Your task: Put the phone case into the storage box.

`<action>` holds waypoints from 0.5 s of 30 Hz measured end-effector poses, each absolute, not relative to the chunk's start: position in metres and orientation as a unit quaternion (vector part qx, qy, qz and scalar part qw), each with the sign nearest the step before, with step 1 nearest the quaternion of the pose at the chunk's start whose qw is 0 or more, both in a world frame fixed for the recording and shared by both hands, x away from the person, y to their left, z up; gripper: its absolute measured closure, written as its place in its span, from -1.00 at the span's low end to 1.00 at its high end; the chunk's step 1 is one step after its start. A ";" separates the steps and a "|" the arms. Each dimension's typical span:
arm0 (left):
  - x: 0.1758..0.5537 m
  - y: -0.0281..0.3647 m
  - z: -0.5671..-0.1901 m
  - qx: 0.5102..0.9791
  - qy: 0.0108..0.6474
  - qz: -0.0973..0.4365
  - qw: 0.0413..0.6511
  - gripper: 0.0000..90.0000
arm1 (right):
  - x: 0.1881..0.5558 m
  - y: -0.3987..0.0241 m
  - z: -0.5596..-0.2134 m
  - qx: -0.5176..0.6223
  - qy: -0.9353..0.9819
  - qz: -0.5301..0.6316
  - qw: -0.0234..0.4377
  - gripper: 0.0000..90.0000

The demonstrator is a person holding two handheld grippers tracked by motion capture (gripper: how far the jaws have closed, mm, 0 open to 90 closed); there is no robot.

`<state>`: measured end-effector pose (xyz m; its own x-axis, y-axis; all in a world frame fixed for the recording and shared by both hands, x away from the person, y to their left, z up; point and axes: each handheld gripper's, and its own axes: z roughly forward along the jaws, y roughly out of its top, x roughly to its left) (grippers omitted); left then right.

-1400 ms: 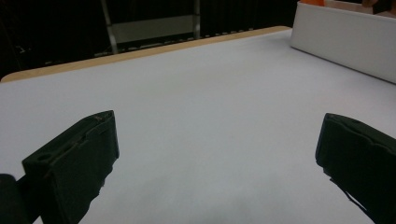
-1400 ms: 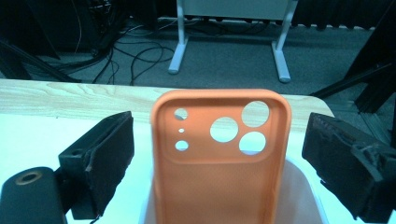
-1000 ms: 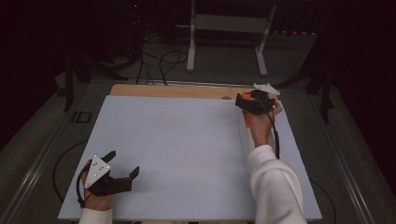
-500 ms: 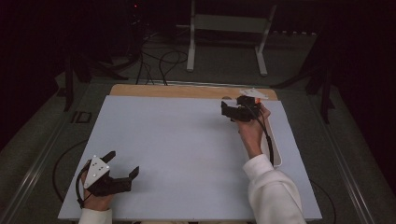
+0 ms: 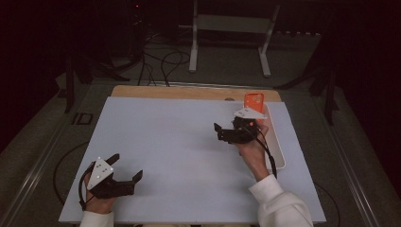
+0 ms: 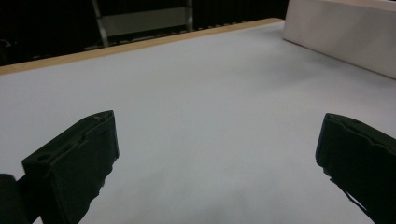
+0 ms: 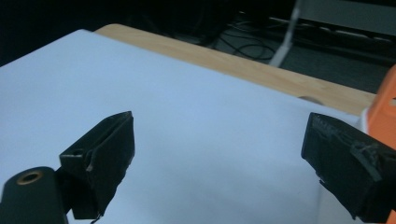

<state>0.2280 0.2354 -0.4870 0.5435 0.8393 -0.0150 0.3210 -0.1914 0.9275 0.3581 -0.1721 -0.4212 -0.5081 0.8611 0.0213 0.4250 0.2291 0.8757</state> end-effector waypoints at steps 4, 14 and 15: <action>0.228 0.235 -0.486 0.728 0.398 0.259 0.495 -1.00 | 0.343 -0.174 -0.427 0.416 0.752 0.456 0.234 -0.79; 0.228 0.235 -0.483 0.728 0.395 0.254 0.500 -1.00 | 0.289 -0.191 -0.451 0.361 0.753 0.503 0.223 -0.78; 0.228 0.235 -0.483 0.728 0.394 0.255 0.500 -1.00 | 0.285 -0.193 -0.453 0.357 0.753 0.507 0.219 -0.77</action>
